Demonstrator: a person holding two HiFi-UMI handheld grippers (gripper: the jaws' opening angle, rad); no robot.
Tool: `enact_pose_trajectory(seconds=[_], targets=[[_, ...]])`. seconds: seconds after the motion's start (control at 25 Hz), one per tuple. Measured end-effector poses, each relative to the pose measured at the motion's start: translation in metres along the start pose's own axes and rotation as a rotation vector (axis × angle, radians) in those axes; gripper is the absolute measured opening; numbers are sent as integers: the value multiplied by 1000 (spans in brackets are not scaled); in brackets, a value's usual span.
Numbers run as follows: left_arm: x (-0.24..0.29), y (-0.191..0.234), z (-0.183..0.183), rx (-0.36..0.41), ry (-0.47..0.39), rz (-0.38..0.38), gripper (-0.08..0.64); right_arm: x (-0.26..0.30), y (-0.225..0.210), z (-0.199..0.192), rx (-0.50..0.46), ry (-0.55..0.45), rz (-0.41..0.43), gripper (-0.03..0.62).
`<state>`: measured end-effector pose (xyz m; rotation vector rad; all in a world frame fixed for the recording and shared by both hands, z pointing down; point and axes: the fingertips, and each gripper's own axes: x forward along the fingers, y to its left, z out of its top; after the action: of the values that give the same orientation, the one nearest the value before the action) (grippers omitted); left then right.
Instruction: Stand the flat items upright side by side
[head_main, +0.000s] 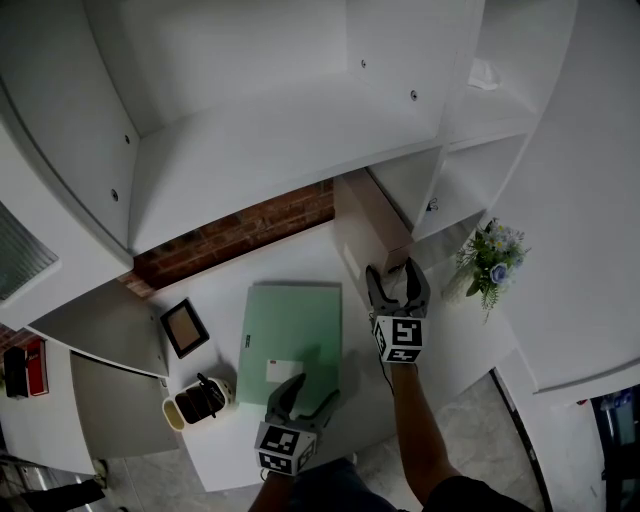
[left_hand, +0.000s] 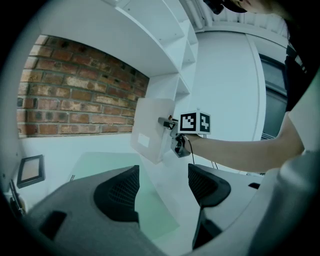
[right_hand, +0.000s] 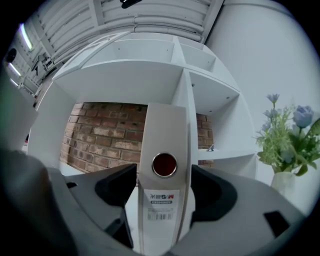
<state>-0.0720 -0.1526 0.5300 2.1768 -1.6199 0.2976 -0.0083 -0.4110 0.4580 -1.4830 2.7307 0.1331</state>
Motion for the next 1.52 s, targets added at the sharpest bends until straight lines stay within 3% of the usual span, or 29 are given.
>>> enact_pose_trajectory(seconds=[0.28,0.64,1.04,1.52], targets=[[-5,21,10,4,-25,52,296,-65,4,4,87,17,-37,321],[-7,104,27,-21,1,215,296,-114,62,-26,228,173,63,321],[6,176,7,-82,160,324,298,-105,133,-74,303,438,190,324],[34,231,-48,-195,363,330,332,-85,161,-147,361,705,239,383]])
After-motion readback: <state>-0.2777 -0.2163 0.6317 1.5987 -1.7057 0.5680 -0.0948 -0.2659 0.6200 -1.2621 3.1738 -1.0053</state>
